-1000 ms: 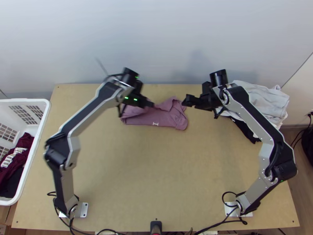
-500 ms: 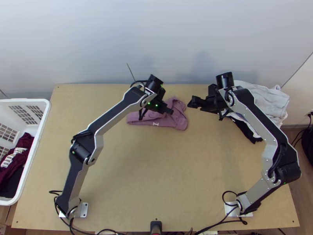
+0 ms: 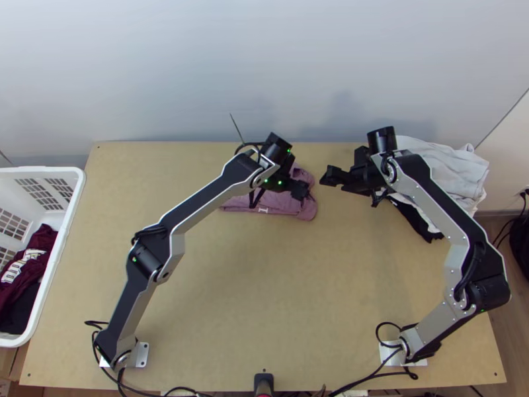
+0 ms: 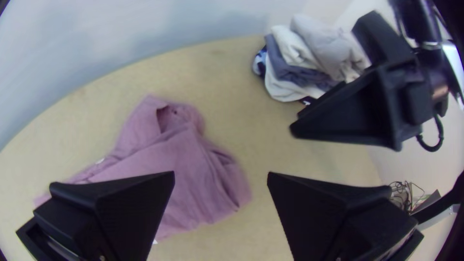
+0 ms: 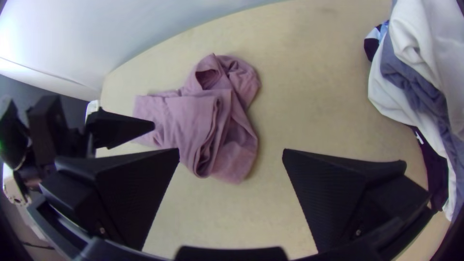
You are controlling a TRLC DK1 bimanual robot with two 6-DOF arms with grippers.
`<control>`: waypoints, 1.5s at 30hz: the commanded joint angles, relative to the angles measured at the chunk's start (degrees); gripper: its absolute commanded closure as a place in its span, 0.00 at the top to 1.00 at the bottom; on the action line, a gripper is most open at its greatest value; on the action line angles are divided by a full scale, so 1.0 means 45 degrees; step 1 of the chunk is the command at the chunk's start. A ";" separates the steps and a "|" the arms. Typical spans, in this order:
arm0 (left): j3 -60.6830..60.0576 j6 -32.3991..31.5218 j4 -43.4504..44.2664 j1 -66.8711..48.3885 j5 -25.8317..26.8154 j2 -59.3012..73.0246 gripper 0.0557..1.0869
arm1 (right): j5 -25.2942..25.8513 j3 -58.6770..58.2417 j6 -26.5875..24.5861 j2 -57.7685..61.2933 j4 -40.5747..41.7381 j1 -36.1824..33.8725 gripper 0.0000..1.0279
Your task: Fold the t-shirt
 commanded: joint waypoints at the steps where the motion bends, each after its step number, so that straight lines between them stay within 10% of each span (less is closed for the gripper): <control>1: 0.0267 -0.0399 0.0396 -0.0040 -0.0094 -0.1240 0.95 | 0.0007 -0.0406 -0.0177 -0.0119 0.0262 0.0018 0.97; 11: -0.0983 -0.0614 -0.2612 0.1952 -0.0152 -0.3916 0.95 | 0.0612 0.0199 -0.2228 -0.0177 0.1355 0.2830 0.97; 19: -0.1276 -0.0653 -0.3726 0.3202 -0.0152 -0.4619 0.95 | 0.3698 -0.1324 -0.7814 -0.0080 0.5105 0.4412 0.96; 28: -0.1491 -0.0594 -0.4038 0.4100 -0.0152 -0.5322 0.95 | 0.3874 -0.3121 -1.2638 0.0819 0.8328 0.4686 0.96; 45: -0.4694 -0.0341 -0.3706 0.5097 -0.0133 -0.7080 0.95 | 0.4011 -0.4625 -1.5548 0.2284 1.0730 0.6248 0.96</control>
